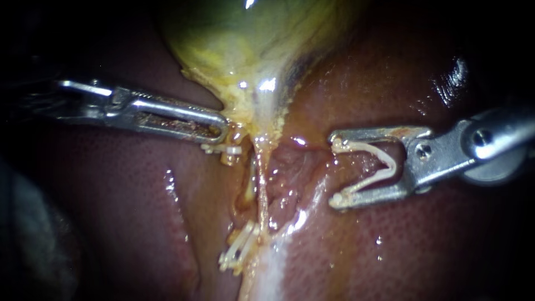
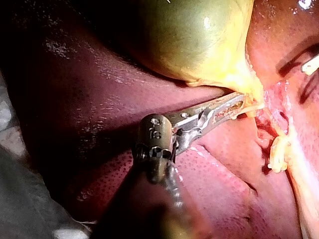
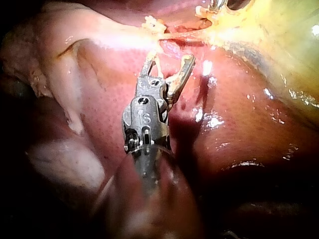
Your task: Clipping first clip right tube
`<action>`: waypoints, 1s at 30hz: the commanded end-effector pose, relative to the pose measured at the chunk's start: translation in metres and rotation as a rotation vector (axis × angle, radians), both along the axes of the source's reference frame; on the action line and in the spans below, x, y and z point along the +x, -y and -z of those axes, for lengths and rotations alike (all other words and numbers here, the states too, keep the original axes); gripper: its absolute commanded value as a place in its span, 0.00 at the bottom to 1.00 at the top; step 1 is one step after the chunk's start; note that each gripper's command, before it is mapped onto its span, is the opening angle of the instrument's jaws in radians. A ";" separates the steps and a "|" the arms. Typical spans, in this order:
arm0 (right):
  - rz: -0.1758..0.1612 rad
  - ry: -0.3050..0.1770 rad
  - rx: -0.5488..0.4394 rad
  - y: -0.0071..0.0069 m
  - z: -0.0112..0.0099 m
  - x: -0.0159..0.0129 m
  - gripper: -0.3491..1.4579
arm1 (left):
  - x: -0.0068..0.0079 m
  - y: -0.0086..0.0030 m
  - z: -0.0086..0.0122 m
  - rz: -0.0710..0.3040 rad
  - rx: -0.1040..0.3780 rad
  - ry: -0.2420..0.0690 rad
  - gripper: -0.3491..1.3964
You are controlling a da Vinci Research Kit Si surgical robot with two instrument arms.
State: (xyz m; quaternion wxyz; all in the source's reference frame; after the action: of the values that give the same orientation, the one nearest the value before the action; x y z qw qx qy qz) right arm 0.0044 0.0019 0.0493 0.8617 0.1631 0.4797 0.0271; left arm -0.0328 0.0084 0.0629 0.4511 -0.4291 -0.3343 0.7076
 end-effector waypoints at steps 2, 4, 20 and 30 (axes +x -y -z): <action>0.000 0.000 0.000 0.0000 0.0000 0.0000 0.46 | 0.0005 -0.0002 0.0007 -0.003 0.004 0.002 0.00; -0.001 -0.002 0.000 0.0000 0.0001 0.0000 0.46 | 0.0012 -0.0007 0.0020 -0.007 0.011 0.007 0.00; -0.042 0.003 0.074 0.0008 0.0007 0.0015 0.46 | 0.0052 -0.0019 0.0086 0.037 0.019 0.006 0.00; -0.133 0.041 0.273 0.0022 -0.0017 0.0053 0.45 | 0.0048 -0.0016 0.0090 0.038 0.013 0.005 0.00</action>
State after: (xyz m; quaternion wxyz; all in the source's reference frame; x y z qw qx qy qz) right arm 0.0102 -0.0005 0.0514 0.8346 0.2505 0.4629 0.1626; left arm -0.0280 0.0100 0.0538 0.4674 -0.4343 -0.3322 0.6947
